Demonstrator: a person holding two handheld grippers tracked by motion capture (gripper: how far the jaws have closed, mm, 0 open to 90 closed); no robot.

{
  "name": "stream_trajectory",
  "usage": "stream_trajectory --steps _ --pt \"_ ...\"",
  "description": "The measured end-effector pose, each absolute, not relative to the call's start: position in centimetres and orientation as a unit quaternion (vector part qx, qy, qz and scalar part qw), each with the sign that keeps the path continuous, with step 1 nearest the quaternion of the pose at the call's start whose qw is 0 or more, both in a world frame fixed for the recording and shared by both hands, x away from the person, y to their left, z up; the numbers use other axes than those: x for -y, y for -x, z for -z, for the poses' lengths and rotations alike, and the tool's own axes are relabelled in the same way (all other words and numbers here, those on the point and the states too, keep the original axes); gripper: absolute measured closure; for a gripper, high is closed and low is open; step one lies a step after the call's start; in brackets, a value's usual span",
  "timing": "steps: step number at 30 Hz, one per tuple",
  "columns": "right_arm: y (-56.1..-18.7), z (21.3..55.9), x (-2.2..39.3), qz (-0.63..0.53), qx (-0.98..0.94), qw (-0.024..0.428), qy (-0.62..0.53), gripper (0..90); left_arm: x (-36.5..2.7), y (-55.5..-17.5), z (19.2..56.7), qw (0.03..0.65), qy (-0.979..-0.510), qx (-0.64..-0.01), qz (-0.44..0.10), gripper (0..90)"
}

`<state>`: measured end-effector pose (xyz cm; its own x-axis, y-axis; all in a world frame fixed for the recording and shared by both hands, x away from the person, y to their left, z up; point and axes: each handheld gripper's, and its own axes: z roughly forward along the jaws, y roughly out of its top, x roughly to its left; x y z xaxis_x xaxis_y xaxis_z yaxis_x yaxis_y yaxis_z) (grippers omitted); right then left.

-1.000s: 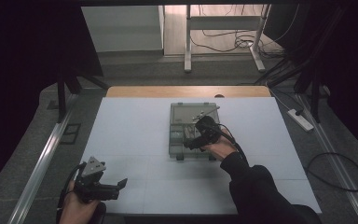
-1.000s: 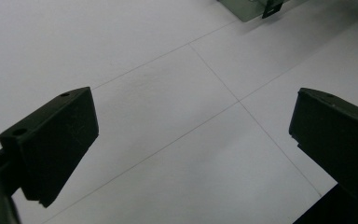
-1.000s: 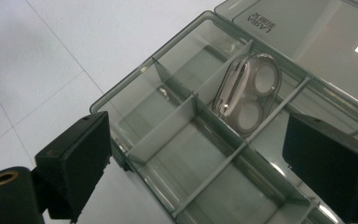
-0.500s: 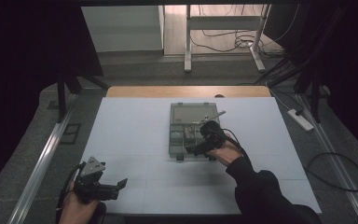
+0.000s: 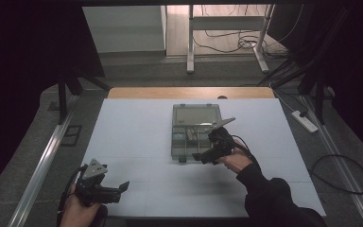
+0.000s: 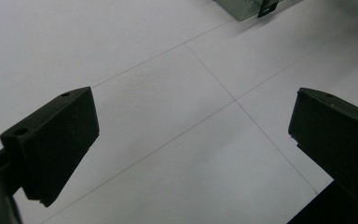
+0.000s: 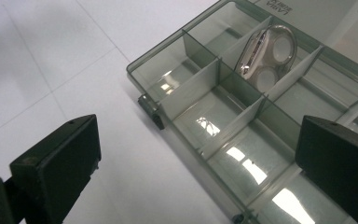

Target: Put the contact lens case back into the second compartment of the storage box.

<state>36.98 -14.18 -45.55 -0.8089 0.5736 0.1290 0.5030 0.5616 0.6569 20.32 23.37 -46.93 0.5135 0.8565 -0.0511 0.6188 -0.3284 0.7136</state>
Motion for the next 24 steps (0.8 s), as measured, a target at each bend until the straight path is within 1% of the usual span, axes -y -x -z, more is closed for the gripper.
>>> stream_trajectory --steps 9,24 --pt "-36.1 45.3 15.4 -0.367 -0.880 0.037 -0.299 0.0 -23.3 -20.3 46.9 0.348 -0.797 -0.463 -0.171 1.8" --pt "-34.5 45.1 17.2 -0.376 -0.877 0.048 -0.296 0.0 -23.3 -20.3 46.9 0.346 -0.796 -0.465 -0.173 1.9"
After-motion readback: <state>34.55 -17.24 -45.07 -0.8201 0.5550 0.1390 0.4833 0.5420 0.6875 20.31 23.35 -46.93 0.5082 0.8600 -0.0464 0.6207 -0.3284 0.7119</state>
